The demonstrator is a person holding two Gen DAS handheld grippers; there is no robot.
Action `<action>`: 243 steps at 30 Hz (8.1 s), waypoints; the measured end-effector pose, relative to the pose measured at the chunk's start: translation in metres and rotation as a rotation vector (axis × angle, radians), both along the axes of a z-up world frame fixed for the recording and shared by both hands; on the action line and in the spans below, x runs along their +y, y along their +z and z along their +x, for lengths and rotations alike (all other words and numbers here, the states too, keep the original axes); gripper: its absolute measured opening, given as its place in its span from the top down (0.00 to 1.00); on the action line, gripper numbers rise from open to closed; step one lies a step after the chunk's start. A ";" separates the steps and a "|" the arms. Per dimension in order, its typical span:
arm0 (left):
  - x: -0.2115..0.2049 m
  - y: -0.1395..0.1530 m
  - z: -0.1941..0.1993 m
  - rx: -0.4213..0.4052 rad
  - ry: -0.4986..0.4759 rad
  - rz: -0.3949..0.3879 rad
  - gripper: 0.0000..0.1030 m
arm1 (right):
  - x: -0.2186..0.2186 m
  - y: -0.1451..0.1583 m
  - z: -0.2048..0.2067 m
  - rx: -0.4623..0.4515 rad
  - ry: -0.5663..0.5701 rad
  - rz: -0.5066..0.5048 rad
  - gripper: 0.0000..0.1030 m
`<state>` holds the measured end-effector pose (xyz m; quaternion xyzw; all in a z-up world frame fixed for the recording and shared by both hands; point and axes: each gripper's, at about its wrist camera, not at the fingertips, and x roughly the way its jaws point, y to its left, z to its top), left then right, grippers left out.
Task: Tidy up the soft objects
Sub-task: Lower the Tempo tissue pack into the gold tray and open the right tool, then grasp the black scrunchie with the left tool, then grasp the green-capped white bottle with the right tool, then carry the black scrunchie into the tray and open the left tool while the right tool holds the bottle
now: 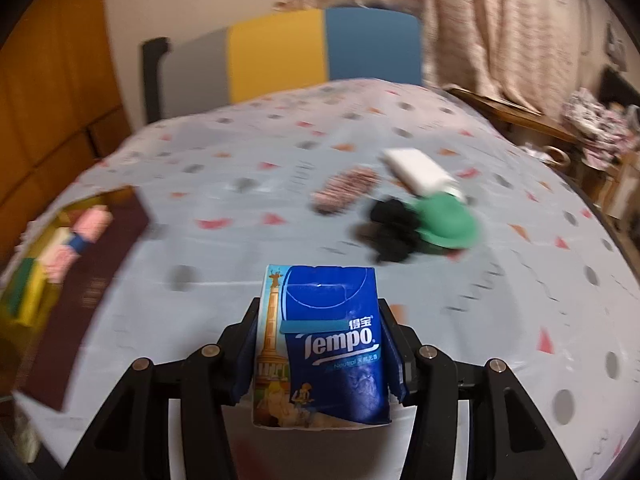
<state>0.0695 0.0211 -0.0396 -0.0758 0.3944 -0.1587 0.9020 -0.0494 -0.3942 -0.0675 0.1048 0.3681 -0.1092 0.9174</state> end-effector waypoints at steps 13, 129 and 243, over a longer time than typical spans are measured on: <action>0.013 0.015 -0.013 -0.029 0.078 0.035 0.19 | 0.176 0.063 0.042 -0.092 0.430 0.116 0.48; -0.443 -0.082 0.019 0.206 -0.594 -0.130 0.78 | -0.101 -0.038 -0.056 -0.033 -0.513 -0.063 0.24; -0.058 -0.030 0.096 0.225 -0.063 -0.085 0.79 | -0.049 -0.033 0.019 0.007 -0.279 -0.128 0.47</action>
